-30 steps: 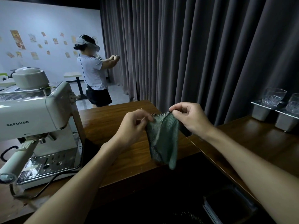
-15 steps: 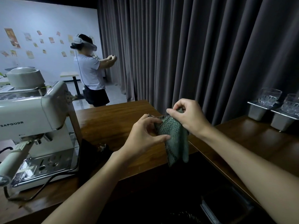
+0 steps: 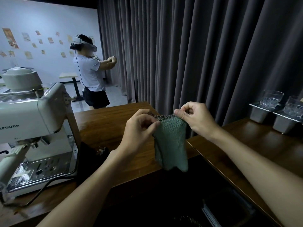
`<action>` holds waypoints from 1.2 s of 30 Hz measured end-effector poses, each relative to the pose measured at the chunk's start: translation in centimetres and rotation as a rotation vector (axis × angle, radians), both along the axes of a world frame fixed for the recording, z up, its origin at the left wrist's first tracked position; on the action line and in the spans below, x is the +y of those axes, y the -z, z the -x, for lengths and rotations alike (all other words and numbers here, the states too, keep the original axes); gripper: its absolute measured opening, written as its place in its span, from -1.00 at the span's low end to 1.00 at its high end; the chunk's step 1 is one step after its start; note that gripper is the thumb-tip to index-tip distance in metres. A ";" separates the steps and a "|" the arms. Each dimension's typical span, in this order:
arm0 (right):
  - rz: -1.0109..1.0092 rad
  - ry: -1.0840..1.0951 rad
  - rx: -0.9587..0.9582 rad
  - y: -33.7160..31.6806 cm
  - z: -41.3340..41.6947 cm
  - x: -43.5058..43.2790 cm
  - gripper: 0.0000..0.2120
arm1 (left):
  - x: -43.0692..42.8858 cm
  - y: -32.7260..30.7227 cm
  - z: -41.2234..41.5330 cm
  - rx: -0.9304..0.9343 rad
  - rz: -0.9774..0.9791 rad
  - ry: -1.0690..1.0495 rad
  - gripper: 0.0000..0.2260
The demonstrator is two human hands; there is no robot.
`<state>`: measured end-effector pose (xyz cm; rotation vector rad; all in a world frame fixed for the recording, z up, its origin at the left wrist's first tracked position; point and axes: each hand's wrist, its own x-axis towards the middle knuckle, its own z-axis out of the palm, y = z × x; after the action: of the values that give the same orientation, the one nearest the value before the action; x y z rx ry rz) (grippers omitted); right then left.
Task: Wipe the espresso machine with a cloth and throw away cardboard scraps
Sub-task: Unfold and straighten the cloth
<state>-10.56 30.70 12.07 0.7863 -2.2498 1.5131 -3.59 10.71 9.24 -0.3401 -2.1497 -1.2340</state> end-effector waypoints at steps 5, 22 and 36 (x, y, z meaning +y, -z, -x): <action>0.010 -0.016 0.013 0.1 0.1 -0.1 -0.82 | -0.1 -0.2 0.2 0.005 -0.063 0.037 -0.93; -0.302 -0.055 0.032 -0.8 -0.5 0.9 -0.84 | -2.4 -2.6 0.3 -0.030 0.346 -0.030 -0.95; 0.095 -0.301 -0.408 -0.4 -1.3 -1.2 -0.89 | -6.0 -2.3 1.4 -0.207 -0.053 0.217 -0.73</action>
<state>-9.25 29.52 12.50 0.8851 -2.3940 2.0665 -5.01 4.71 11.49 -0.4505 -2.2961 -1.5020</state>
